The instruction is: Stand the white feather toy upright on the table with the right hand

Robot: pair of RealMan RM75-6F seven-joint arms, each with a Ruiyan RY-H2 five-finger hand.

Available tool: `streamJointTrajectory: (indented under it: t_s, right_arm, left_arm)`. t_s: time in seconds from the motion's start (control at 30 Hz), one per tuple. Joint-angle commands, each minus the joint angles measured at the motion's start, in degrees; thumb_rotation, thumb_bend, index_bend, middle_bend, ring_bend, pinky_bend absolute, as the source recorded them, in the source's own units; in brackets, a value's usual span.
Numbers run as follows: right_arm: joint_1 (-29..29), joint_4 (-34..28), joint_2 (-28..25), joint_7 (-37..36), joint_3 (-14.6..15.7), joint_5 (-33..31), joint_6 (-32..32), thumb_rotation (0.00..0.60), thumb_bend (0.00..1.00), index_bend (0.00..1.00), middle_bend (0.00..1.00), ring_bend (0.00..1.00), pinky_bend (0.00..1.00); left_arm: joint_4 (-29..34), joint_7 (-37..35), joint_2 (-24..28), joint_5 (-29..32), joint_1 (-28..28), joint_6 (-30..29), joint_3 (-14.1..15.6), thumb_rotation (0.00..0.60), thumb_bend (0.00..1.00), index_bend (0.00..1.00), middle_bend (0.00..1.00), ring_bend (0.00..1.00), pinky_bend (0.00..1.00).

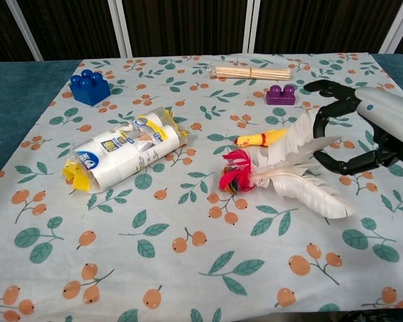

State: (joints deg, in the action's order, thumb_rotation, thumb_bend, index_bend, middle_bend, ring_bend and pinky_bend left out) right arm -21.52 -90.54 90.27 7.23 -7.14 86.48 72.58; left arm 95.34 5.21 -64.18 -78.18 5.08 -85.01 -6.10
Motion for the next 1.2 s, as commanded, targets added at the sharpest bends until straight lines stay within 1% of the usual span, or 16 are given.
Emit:
streamJointTrajectory:
  t_s: [0.03,0.23,0.37,0.83,0.97,1.2]
  right_arm:
    - [-1.1,-1.4,-1.4,1.7,-1.4,-0.8,-0.9,0.6,0.36,0.65,0.03,0.05,0.15]
    - [-2.3,-3.6,-4.4,3.7,-3.4,-2.7,-2.2,0.6,0.36,0.66,0.03,0.05,0.15]
    - [-2.9,-4.8,-5.9,4.8,-4.0,-3.2,-2.9,0.6,0.36,0.66,0.03,0.05,0.15]
    - [-5.5,-6.7,-7.6,8.9,-5.5,-4.8,-4.6,0.6,0.36,0.68,0.03,0.05,0.15]
    - [-5.9,-7.7,-7.7,10.4,-5.1,-4.5,-4.6,0.6,0.36,0.68,0.03,0.05,0.15]
    - [-6.3,-9.1,-6.5,13.4,-3.1,-3.1,-4.7,0.6,0.36,0.68,0.03,0.05,0.15]
  left_arm:
    - [0.0,0.0,0.0,0.0,0.0,0.0,0.0,0.6,0.32,0.04,0.06,0.01,0.05]
    - [0.0,0.0,0.0,-0.1,0.0,0.0,0.0,0.6,0.32,0.04,0.06,0.01,0.05]
    - [0.0,0.1,-0.1,-0.1,0.0,0.0,0.0,0.6,0.32,0.04,0.06,0.01,0.05]
    - [0.1,0.2,-0.1,0.1,0.0,0.0,0.0,0.6,0.32,0.04,0.06,0.01,0.05]
    - [0.0,0.2,-0.1,0.1,0.0,0.0,0.0,0.6,0.32,0.04,0.06,0.01,0.05]
    - [0.1,0.3,-0.1,-0.1,0.0,-0.1,0.0,0.6,0.32,0.04,0.06,0.01,0.05]
